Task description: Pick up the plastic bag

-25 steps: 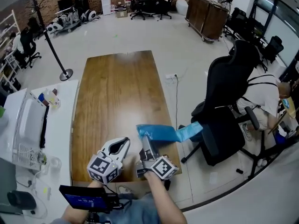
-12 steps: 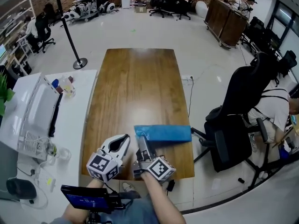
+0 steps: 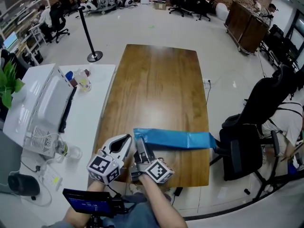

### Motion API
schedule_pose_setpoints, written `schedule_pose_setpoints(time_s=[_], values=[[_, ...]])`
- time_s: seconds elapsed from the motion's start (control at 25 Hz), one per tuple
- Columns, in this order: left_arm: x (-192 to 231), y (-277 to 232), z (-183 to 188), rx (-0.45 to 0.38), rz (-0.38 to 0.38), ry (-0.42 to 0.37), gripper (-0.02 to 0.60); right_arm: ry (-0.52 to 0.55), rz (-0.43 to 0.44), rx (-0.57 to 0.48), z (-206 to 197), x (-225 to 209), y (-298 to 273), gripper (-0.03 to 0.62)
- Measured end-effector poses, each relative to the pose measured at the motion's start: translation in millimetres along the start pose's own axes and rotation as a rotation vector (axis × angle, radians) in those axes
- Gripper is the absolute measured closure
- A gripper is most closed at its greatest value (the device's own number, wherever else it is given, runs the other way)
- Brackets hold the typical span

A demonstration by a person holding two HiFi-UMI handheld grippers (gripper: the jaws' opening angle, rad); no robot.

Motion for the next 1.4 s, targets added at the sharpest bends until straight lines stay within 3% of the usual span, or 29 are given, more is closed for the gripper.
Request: schedule_pose_setpoints(time_s=[0.76,1.2,1.28,1.4], values=[[79.7,34.5,4.5,-0.002,0.135,-0.02,0.548,-0.041,0.039,0.131,-82.1,13.4,-72.7,0.611],[111.6,63.3,10.6,-0.002,0.208,-0.033,0.548,-0.059,0.007,0.161,-125.9,11.8,-102.9,0.608],[113.3,66.2,8.5,0.001,0.212,-0.029,0.548,-0.069,-0.009,0.172,-129.0,8.6,-105.9,0.569],[110.3,65.1,6.3,0.006,0.201,-0.034,0.548,-0.07,-0.036,0.185,-130.0,5.4,-107.0,0.56]])
Point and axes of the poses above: the fingertips, and each gripper's own axes: y backward along the fingers, x to its left, z out of its top, the point moved 6 cm from there along y, backward along the fingers, and after that the axes turned 1 degree about -z, right-handed, at the moved point
